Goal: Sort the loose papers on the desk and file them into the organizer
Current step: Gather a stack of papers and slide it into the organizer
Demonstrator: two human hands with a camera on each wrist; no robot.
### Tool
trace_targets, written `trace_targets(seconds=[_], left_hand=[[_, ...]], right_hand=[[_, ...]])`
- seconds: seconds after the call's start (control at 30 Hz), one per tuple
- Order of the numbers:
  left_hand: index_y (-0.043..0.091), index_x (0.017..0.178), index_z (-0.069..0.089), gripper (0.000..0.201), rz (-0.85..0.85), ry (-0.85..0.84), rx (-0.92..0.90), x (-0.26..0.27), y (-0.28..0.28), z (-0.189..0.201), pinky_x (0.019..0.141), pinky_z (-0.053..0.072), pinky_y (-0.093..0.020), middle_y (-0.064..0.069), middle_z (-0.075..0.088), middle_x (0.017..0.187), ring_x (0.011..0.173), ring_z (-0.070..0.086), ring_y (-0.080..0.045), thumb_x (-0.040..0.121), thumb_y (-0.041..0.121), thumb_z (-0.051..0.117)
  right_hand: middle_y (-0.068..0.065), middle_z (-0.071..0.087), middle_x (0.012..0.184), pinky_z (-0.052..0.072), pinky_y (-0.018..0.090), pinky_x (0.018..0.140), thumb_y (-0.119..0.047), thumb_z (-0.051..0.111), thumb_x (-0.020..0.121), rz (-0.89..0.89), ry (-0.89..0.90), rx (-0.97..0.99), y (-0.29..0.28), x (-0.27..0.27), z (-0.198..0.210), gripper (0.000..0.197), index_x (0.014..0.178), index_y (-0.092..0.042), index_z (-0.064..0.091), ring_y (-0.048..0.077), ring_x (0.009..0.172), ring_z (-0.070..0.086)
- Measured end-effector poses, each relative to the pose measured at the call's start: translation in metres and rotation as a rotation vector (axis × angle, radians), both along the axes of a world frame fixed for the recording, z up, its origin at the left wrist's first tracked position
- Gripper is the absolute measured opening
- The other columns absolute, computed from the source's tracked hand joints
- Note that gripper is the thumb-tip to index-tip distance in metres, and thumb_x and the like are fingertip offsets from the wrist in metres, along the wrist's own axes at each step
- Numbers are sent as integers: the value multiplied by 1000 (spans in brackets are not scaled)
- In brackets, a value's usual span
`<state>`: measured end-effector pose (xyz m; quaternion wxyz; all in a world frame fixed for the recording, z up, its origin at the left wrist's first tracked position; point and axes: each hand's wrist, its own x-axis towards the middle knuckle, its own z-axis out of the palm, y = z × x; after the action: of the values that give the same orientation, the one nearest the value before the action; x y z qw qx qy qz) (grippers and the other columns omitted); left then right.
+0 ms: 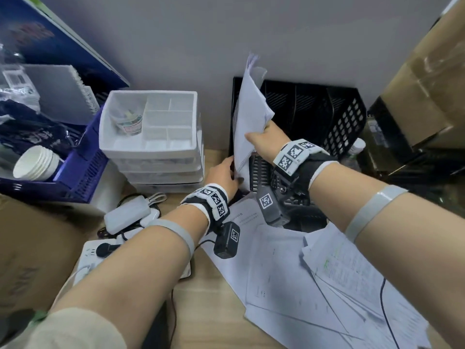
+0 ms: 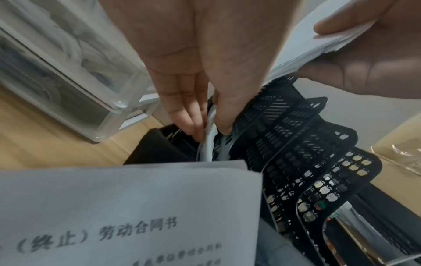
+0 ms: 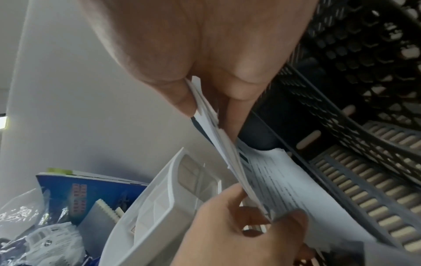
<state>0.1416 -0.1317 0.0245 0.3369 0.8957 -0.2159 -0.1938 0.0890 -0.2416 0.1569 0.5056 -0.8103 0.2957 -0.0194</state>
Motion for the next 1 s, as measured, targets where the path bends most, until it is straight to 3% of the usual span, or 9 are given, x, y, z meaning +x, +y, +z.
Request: trace_targets(seconds=[0.1,0.17,0.3,0.43,0.6,0.73,0.83,0.93,1.0], left_hand=[[24,134,57,50,-26,-4,43,0,4,-9,89,55,-36,-8,73,108,100,66,-31,86,12,59],[23,137,57,53,-57,-22,64,0,6,-12,88,54,-35,-7,70,110,98,65,-28,85,14,63],[24,132,60,49,-26,-38,24,-1,8,-11,79,51,-32,-2,65,100,85,60,-19,84,26,70],[20,125,66,39,5,7,-32,-9,17,-7,92,54,-38,-6,69,103,94,65,-25,87,28,72],[13,103,70,19,142,-2,-117,-31,46,-11,84,52,-31,1,65,83,82,61,-19,91,27,68],[11,113,63,33,220,45,-48,-50,73,-25,92,49,-32,-8,63,109,100,63,-25,87,29,72],[11,139,46,67,304,141,123,-68,93,-44,110,42,-43,-18,48,140,127,53,-37,83,29,78],[2,150,27,87,514,324,88,-95,105,-61,108,43,-43,-23,44,150,134,49,-39,84,25,78],[-5,141,39,71,573,412,37,-117,107,-71,95,46,-38,-22,56,139,124,57,-36,87,21,75]], right_hand=[[21,65,117,58,37,77,-10,50,92,-19,47,36,4,0,-19,24,115,-7,55,35,105,64],[15,62,117,58,48,84,-10,50,93,-20,106,133,6,-3,-24,18,111,-13,47,35,106,64],[8,51,101,56,35,81,-20,61,92,61,152,61,4,-4,-26,24,101,-6,45,27,104,61],[15,62,99,58,50,86,-19,58,90,51,145,115,4,-11,-41,19,101,-5,55,32,98,68],[12,64,101,57,46,81,-20,54,95,93,175,208,7,-46,-59,24,115,-6,55,23,81,63],[13,65,98,53,26,63,-16,54,96,44,173,219,-6,-88,-77,12,103,-13,62,22,80,62],[13,69,93,54,27,59,-12,56,92,4,226,129,-19,-130,-108,11,86,-17,65,19,72,61],[11,71,92,61,39,73,-15,60,87,24,333,8,-26,-171,-138,11,83,-23,68,22,77,64],[9,70,103,58,43,86,-18,62,87,71,394,-40,-29,-197,-156,13,98,-20,69,26,93,67]])
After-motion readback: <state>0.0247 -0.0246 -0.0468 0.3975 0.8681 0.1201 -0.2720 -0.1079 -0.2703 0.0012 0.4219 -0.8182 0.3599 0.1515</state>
